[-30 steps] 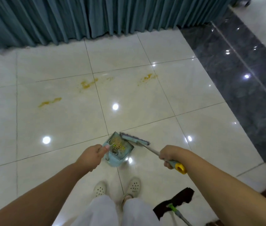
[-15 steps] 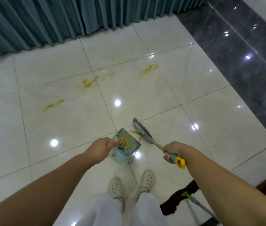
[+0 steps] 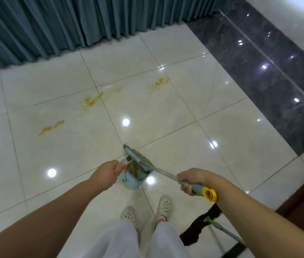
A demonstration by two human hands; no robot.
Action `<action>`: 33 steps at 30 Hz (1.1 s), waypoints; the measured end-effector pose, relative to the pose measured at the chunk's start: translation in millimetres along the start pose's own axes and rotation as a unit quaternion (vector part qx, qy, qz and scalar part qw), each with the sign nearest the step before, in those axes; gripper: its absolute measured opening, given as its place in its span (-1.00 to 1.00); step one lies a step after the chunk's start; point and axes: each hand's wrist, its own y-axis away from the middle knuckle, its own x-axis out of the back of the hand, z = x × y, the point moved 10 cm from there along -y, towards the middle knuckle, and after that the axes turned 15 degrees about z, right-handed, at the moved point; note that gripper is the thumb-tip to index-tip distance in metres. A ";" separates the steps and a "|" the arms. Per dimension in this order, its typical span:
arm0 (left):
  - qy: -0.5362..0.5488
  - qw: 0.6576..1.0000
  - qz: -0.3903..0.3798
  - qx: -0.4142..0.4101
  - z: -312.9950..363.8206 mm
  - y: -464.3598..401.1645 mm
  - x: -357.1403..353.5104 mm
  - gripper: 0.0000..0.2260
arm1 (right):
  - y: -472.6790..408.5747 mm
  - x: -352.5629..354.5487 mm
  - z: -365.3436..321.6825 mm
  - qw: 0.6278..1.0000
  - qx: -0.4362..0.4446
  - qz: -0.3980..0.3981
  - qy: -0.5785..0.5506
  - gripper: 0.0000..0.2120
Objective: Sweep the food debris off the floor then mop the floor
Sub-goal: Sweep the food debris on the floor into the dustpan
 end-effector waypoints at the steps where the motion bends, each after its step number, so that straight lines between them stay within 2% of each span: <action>1: -0.006 1.000 0.002 -0.004 -1.0 1.0 2.7 -0.57 | 0.5 1.8 -3.7 1.000 0.006 0.008 0.005 -0.91; 11: -0.030 0.999 0.010 -0.014 -13.6 4.4 20.3 -0.64 | -19.5 7.5 -33.5 0.994 0.030 0.086 0.052 -0.87; 15: -0.064 0.998 0.026 -0.016 -18.0 -4.1 25.8 -0.62 | -24.0 -20.6 -21.3 0.992 0.014 0.073 0.098 -0.84; 21: -0.063 0.997 0.031 -0.010 -23.8 -6.3 29.1 -0.62 | -2.4 -31.3 -19.3 0.998 0.003 0.007 0.055 -0.90; 28: -0.004 1.000 0.010 0.028 -31.8 3.2 32.3 -0.60 | 7.8 -4.0 -32.1 0.998 0.023 0.040 0.047 -0.90; 33: -0.015 1.000 0.003 0.012 -36.8 8.8 46.4 -0.59 | 4.1 -2.7 -50.2 0.995 0.038 0.082 0.046 -0.88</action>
